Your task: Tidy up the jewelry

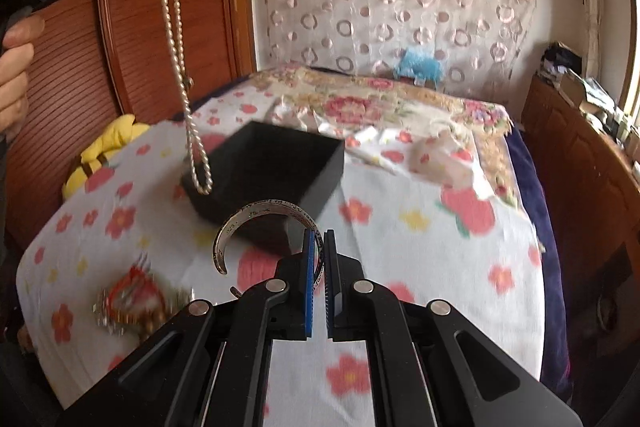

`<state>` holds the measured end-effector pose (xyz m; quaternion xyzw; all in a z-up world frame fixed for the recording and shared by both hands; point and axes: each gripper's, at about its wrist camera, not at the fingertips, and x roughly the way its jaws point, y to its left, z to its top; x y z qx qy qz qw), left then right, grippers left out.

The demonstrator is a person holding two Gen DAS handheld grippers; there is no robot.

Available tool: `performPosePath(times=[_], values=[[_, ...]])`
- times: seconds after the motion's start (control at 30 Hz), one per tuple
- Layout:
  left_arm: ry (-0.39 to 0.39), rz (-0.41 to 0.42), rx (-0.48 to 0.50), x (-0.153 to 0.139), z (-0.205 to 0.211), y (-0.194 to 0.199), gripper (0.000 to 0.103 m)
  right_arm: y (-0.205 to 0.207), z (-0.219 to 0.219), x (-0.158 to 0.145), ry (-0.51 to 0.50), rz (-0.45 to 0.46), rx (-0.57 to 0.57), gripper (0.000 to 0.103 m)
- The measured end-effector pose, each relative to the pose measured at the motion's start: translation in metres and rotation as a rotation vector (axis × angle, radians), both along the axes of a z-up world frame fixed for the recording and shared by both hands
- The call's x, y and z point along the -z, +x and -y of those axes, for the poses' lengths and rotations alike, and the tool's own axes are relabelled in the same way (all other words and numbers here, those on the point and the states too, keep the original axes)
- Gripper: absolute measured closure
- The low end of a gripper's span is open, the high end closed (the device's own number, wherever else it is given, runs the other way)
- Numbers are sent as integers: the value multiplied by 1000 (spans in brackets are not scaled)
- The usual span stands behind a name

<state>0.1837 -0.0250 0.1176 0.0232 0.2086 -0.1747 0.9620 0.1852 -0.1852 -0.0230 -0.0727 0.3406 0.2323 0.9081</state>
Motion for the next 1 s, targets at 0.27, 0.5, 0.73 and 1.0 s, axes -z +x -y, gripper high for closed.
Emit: performPosePath(times=[0.27,0.5,0.73,1.0], values=[[25,-41,-4,10,3,24,99,47,-32,0,1,33,-35,98],[24,-166,-29,70,-10,50,99,70,-55,30,-45,-14,-80,98],[48,-251,-27,114,-12,56,99,69,-59,42,-11,-34,-95,92],[75,-300,-26,141,-16,33,75,41,-36,32,37,-31,-57,92]])
